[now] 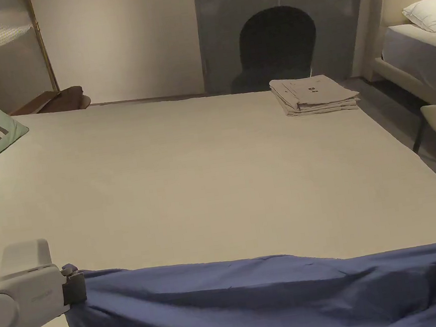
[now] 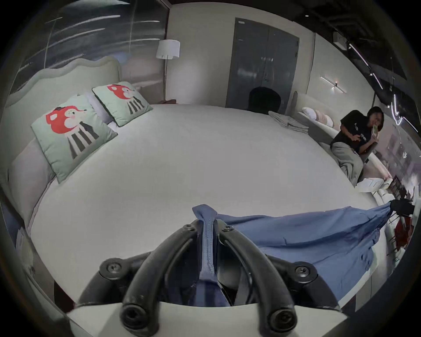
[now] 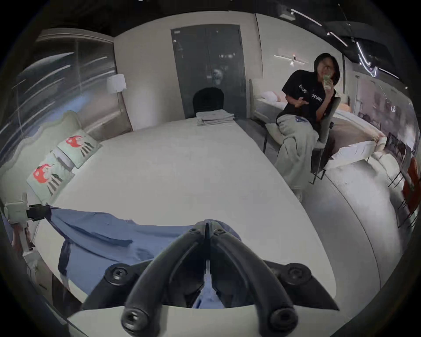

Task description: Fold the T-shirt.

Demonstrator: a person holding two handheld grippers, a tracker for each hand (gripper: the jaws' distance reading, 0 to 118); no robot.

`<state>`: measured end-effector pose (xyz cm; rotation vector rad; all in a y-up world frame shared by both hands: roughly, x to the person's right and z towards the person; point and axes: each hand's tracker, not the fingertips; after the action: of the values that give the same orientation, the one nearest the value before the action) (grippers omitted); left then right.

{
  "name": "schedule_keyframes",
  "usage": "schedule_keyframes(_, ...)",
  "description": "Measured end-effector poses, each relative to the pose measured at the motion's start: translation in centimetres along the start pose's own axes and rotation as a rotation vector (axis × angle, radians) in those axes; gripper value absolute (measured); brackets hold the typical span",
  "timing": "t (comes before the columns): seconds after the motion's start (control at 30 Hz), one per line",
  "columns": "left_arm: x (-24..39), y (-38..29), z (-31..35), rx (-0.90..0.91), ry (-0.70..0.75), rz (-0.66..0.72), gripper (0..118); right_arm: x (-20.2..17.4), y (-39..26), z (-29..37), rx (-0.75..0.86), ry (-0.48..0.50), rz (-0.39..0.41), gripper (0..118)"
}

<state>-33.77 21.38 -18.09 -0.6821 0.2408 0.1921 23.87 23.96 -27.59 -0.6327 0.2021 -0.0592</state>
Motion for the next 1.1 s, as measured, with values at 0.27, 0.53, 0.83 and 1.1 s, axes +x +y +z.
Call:
schedule_keyframes(0.27, -1.9, -8.1, 3.1, -0.069, 0.015, 0.007, 4, 0.5, -7.3, 4.2, -0.058, -0.024, 0.06, 1)
schedule_keyframes(0.53, -3.8, -14.9, 3.7, -0.168, 0.013, 0.08, 4, 0.6, -13.8, 5.1, -0.178, -0.076, 0.07, 1)
schedule_keyframes(0.83, -4.1, -17.0, 3.0, -0.191, 0.021, 0.105, 4, 0.7, -16.7, 2.4, -0.231, -0.146, 0.101, 1)
schedule_keyframes(1.1, -4.1, -15.2, 5.6, -0.042, 0.027, 0.131, 97, -0.2, -16.1, 4.2, -0.054, -0.177, 0.124, 86)
